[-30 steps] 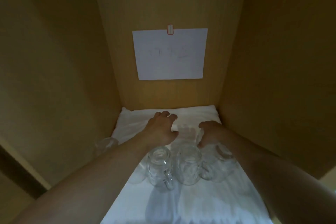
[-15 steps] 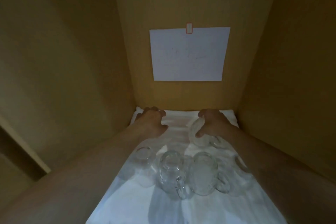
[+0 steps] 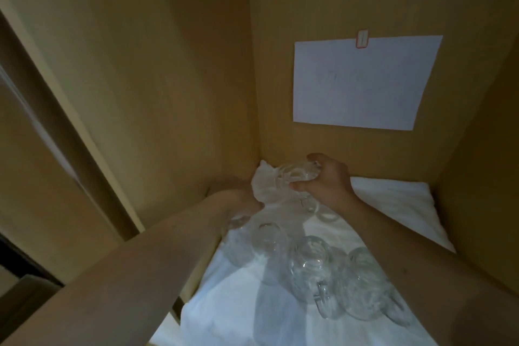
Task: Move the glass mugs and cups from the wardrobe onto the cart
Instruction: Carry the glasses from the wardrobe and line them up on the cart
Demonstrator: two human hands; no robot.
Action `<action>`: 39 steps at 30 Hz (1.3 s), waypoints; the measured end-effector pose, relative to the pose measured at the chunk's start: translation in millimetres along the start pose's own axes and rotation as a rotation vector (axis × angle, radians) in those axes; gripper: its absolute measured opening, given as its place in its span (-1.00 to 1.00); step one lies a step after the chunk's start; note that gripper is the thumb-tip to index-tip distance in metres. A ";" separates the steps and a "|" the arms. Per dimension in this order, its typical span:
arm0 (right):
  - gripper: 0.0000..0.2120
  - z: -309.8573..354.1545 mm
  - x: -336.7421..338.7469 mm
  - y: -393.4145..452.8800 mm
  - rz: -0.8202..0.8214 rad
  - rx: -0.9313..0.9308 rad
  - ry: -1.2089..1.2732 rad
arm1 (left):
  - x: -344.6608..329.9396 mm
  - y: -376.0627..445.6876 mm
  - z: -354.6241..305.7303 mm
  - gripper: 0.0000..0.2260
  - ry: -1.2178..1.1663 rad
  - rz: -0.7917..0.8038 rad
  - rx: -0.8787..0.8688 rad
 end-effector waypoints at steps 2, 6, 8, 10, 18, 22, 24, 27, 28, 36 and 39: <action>-0.08 -0.7 -2.1 -0.8 -0.001 0.002 0.009 | -7.6 -6.2 -1.9 -0.71 -0.080 0.082 0.038; -0.08 -2.4 -1.9 -3.6 0.011 0.012 0.003 | -9.9 -11.8 -1.0 -0.76 -0.018 0.133 0.055; -0.08 -4.4 0.0 -4.4 0.006 -0.002 0.004 | -8.1 -10.6 -1.2 -0.78 -0.021 0.115 0.056; -0.08 -6.4 2.7 -4.8 -0.003 -0.023 0.002 | -2.9 -9.4 -0.1 -0.78 -0.048 0.067 0.072; -0.19 2.8 43.4 -1.8 -0.150 -0.085 0.056 | 74.9 4.1 -16.2 -0.67 -0.072 -0.391 0.092; -0.37 3.8 89.2 -6.7 -0.363 -0.304 0.355 | 109.7 -0.3 -10.6 -0.62 -0.510 -0.526 0.269; -0.37 4.5 104.5 -15.1 -0.397 -0.474 0.628 | 112.9 -2.4 -16.8 -0.62 -0.923 -0.478 0.349; -0.48 12.0 119.0 -29.0 -0.329 -0.605 0.909 | 106.2 -14.2 -44.7 -0.49 -1.469 -0.226 0.447; -0.52 16.6 120.8 -34.2 -0.279 -0.623 0.987 | 106.7 -19.6 -51.2 -0.45 -1.548 -0.177 0.455; -0.57 69.9 135.7 -85.6 -0.078 -0.537 1.430 | 129.4 -74.5 -67.7 -0.54 -1.819 -0.026 0.274; -0.46 82.3 137.4 -110.2 -0.098 -0.537 1.466 | 129.9 -99.4 -63.9 -0.54 -1.815 0.098 0.178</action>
Point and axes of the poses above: each hand's wrist, its own y-axis towards the middle knuckle, its own x-axis out of the back of the hand, z = x × y, the point moved 9 cm from there along y, towards the middle knuckle, and after that the axes turned 14 degrees about -z, right-handed, at the moved point
